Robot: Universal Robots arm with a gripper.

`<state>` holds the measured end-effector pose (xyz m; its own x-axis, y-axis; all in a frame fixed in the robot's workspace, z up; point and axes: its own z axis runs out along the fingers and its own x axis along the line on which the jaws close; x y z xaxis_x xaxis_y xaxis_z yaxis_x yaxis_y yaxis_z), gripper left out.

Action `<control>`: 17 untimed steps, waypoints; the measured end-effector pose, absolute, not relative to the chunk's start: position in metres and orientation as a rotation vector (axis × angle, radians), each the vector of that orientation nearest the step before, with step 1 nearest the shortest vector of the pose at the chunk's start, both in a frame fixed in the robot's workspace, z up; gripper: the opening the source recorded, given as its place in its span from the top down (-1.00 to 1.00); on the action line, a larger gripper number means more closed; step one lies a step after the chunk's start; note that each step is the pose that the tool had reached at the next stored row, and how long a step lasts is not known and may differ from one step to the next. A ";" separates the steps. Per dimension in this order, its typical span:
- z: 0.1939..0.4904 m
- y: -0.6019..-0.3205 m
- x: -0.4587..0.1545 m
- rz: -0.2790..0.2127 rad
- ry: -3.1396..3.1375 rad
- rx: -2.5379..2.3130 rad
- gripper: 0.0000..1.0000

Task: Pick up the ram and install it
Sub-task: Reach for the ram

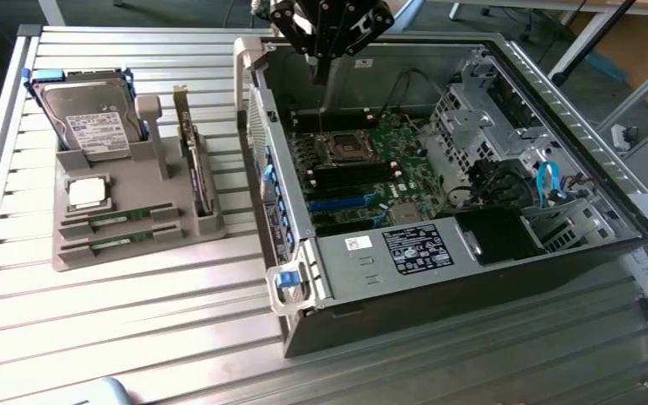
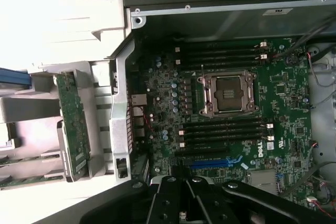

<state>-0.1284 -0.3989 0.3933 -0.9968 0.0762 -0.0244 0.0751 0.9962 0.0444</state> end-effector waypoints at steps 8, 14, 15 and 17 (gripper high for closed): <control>0.393 -0.399 -0.138 0.068 3.112 0.118 0.79; 0.393 -0.399 -0.147 0.068 3.112 0.118 0.79; 0.393 -0.399 -0.148 0.068 3.112 0.118 0.79; 0.393 -0.399 -0.151 0.068 3.113 0.118 0.79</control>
